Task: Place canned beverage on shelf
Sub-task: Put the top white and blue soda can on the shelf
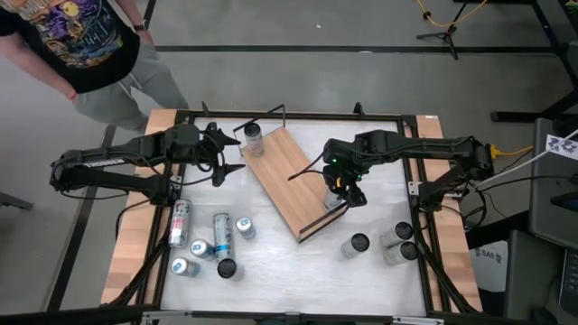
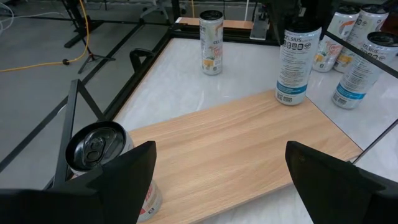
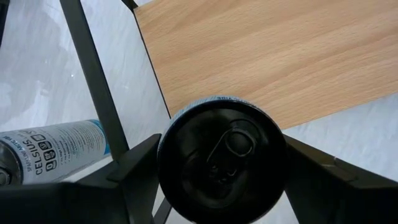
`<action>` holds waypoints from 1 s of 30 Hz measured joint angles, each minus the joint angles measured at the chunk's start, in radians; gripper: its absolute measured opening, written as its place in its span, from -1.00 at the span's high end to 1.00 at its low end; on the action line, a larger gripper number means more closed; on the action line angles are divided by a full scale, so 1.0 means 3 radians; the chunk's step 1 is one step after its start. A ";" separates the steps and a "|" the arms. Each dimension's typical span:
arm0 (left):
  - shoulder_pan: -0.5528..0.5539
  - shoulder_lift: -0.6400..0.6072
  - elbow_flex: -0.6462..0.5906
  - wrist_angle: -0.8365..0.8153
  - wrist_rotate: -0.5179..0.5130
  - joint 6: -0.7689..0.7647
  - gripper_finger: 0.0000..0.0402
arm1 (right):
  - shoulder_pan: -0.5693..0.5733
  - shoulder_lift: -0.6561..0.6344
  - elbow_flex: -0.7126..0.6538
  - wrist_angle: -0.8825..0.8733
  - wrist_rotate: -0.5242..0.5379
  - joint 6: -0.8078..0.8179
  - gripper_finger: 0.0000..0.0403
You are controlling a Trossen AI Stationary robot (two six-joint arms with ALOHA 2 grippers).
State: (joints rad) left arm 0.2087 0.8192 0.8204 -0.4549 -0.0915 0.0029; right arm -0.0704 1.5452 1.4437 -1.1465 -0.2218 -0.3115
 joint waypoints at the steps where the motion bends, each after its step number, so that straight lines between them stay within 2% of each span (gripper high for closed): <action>1: -0.0001 0.0000 0.0000 0.0000 0.0001 0.0000 -0.75 | 0.0000 0.0000 0.0000 0.0000 0.0000 0.0001 -0.39; 7: 0.0001 -0.0001 0.0000 0.0001 0.0000 0.0000 -0.75 | 0.0000 0.0000 0.0000 -0.0005 0.0001 0.0000 -0.44; 14: 0.0001 -0.0001 0.0000 0.0000 0.0000 0.0000 -0.75 | 0.0000 0.0004 -0.0001 -0.0026 0.0008 0.0001 -0.78; 18: 0.0001 0.0000 0.0000 0.0000 0.0000 0.0000 -0.75 | 0.0000 0.0004 -0.0001 -0.0022 0.0008 0.0001 -0.90; 30: 0.0001 -0.0001 0.0000 0.0000 -0.0001 0.0000 -0.75 | 0.0000 0.0004 0.0079 -0.0036 0.0006 0.0002 -0.93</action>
State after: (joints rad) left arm 0.2089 0.8188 0.8204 -0.4549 -0.0917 0.0029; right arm -0.0704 1.5463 1.4673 -1.1574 -0.2199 -0.3108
